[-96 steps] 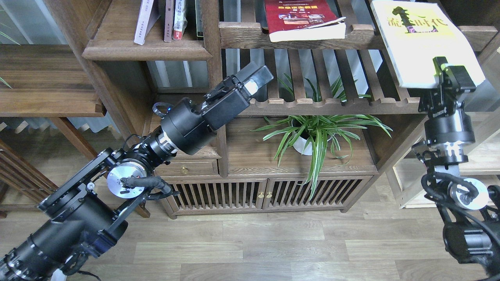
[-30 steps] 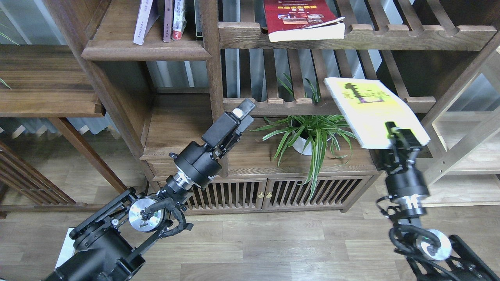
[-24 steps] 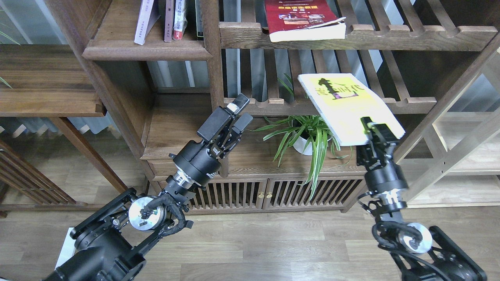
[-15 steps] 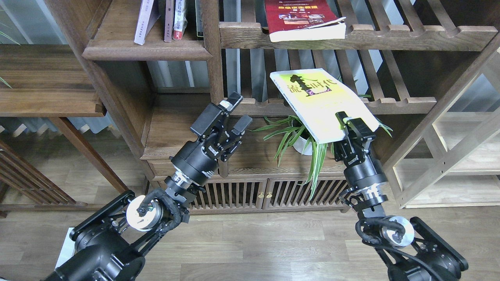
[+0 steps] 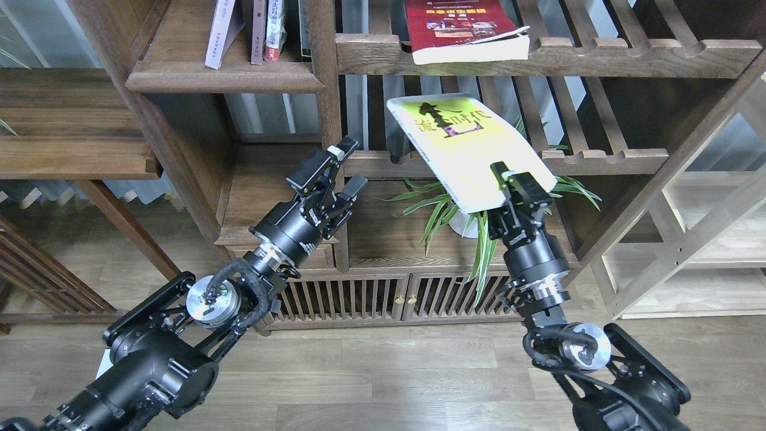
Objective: Organize books on shelf
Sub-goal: 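Grasp the pale green book's corner with the left gripper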
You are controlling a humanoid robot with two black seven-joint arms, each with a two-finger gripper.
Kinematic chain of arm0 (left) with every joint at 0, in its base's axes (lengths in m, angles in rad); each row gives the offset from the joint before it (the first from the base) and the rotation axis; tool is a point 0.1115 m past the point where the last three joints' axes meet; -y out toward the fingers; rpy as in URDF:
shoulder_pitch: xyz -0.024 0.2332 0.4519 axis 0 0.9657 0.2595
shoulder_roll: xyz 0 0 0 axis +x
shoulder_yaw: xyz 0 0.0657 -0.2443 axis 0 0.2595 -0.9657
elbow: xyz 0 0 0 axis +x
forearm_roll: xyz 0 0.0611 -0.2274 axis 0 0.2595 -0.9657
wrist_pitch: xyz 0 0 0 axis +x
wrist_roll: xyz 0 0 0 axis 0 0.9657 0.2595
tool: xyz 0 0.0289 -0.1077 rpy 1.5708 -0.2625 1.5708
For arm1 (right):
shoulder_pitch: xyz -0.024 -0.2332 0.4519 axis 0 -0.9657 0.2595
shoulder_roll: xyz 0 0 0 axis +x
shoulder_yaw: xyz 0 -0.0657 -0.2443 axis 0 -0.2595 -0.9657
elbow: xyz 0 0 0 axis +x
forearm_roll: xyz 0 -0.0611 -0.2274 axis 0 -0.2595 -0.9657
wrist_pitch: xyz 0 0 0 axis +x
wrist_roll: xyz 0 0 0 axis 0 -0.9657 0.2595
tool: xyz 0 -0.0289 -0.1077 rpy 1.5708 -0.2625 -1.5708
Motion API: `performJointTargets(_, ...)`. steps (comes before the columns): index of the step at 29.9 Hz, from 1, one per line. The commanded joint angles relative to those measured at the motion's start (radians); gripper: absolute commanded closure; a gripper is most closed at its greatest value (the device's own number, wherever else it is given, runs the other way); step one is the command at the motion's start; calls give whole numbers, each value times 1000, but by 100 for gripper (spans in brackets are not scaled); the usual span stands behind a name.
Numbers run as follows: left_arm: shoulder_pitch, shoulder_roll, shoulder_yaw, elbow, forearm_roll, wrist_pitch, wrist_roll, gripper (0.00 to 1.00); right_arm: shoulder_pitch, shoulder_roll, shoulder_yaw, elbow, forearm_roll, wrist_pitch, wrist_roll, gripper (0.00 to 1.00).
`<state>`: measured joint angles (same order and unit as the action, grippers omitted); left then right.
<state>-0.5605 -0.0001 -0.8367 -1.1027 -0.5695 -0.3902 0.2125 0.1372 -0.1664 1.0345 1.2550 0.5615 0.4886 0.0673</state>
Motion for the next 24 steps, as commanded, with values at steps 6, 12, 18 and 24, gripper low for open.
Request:
performJointTargets(6,-32,0,-1,53,-4,-1,39,13,8,15,-80,-2,0,0,0,96)
performJointTargets(12,-27,0,16,69,-1,10,68,15,8,48,-83,-2,-23,0,-1,96)
performJointTargets(18,-33,0,2,80,-3,76,68,16,8,62,-108,0,-31,0,-3,96)
performJointTargets(24,-59,0,1,107,-4,76,68,18,1,68,-120,-2,-58,0,-3,96)
